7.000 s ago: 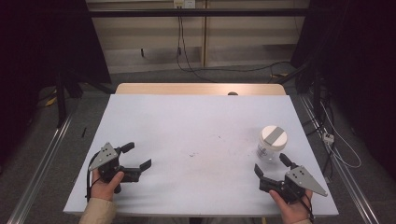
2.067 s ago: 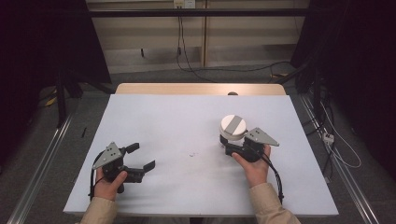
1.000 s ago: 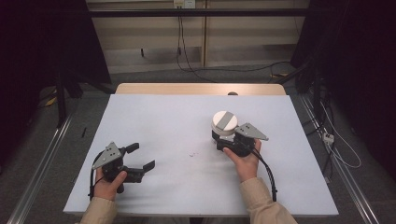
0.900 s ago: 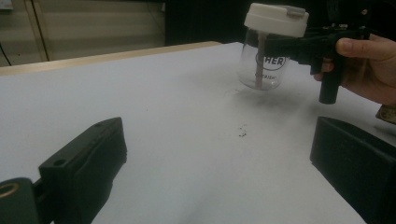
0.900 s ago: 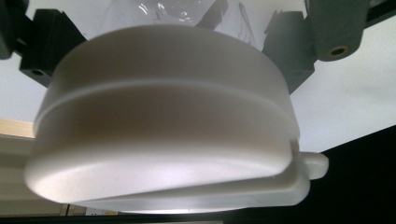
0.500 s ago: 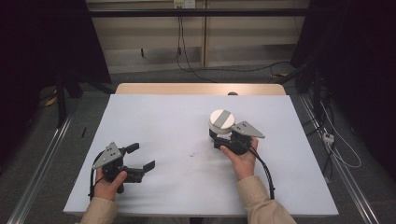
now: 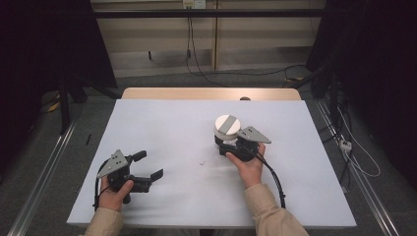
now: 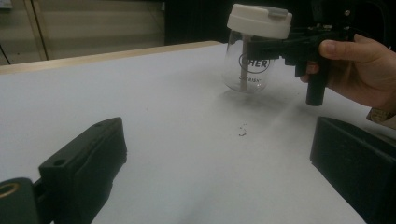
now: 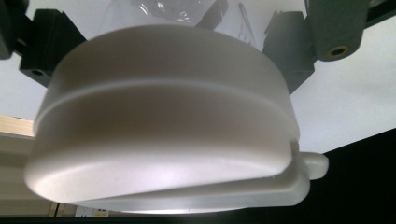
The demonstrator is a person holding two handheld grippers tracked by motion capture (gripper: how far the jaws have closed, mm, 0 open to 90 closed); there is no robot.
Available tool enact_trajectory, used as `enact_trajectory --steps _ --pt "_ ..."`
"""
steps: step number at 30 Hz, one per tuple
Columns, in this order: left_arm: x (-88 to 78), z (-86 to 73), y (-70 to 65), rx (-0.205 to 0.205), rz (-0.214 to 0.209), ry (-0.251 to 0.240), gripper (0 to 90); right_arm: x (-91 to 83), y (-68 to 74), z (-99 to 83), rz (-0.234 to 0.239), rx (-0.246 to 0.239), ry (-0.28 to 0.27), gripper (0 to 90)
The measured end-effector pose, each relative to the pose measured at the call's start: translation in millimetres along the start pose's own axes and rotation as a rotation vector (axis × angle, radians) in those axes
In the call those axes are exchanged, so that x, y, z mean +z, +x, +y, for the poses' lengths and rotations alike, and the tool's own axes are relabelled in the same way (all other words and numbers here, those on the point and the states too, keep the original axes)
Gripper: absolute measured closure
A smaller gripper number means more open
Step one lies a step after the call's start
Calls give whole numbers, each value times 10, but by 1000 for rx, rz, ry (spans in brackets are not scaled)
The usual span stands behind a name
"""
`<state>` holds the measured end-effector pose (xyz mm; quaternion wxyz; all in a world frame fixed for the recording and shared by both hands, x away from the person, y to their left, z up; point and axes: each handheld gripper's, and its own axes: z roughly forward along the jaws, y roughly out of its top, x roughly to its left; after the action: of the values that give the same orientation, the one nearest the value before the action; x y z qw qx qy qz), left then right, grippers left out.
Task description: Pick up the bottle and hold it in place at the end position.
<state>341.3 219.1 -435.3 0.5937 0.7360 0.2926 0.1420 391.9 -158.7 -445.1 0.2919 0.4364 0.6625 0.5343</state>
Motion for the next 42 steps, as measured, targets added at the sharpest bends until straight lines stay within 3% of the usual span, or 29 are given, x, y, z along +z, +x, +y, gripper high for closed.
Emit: enact_trajectory --steps 42 --pt "17 -16 8 -3 -5 10 33 275 155 -15 27 -44 21 192"
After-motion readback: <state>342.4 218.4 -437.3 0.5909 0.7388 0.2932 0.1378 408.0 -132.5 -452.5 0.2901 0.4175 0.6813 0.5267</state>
